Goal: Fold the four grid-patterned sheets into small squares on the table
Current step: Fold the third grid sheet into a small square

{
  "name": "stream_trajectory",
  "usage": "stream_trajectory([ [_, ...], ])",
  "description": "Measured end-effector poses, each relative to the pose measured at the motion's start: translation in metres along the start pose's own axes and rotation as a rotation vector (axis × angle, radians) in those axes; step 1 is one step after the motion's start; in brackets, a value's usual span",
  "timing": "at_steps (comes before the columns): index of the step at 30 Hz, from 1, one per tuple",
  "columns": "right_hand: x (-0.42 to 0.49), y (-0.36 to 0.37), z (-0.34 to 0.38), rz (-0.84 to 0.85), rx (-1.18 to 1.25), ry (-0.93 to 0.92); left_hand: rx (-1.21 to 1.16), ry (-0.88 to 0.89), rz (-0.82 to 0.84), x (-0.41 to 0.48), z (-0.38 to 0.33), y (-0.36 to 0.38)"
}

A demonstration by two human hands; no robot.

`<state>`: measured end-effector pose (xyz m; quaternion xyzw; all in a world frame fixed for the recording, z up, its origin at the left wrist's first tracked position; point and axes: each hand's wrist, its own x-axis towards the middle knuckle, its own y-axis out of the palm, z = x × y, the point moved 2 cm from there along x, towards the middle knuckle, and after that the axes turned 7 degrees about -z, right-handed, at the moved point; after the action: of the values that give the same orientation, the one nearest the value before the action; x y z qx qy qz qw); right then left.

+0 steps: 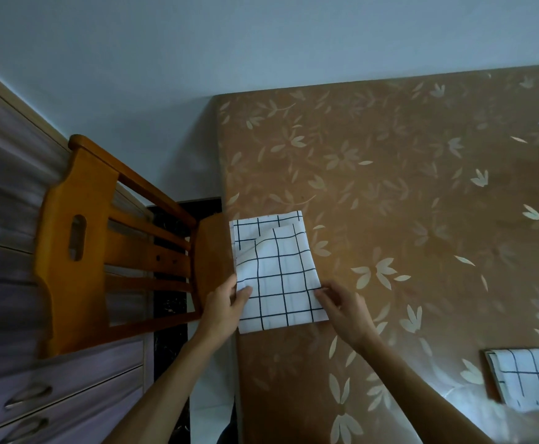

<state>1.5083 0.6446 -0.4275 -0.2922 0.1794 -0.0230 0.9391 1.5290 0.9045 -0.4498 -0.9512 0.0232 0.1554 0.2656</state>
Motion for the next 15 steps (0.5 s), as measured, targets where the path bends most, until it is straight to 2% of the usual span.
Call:
stream_trajectory([
  [5, 0.027, 0.009, 0.000, -0.028, 0.003, 0.080, 0.023, 0.008, -0.076, 0.028, -0.010, 0.000],
  [11, 0.037, 0.019, -0.006, -0.075, -0.062, 0.170, 0.112, -0.074, -0.050, 0.040, -0.007, 0.005],
  [15, 0.038, 0.022, -0.006, -0.070, -0.105, 0.175, 0.159, -0.037, -0.111, 0.038, -0.015, 0.006],
])
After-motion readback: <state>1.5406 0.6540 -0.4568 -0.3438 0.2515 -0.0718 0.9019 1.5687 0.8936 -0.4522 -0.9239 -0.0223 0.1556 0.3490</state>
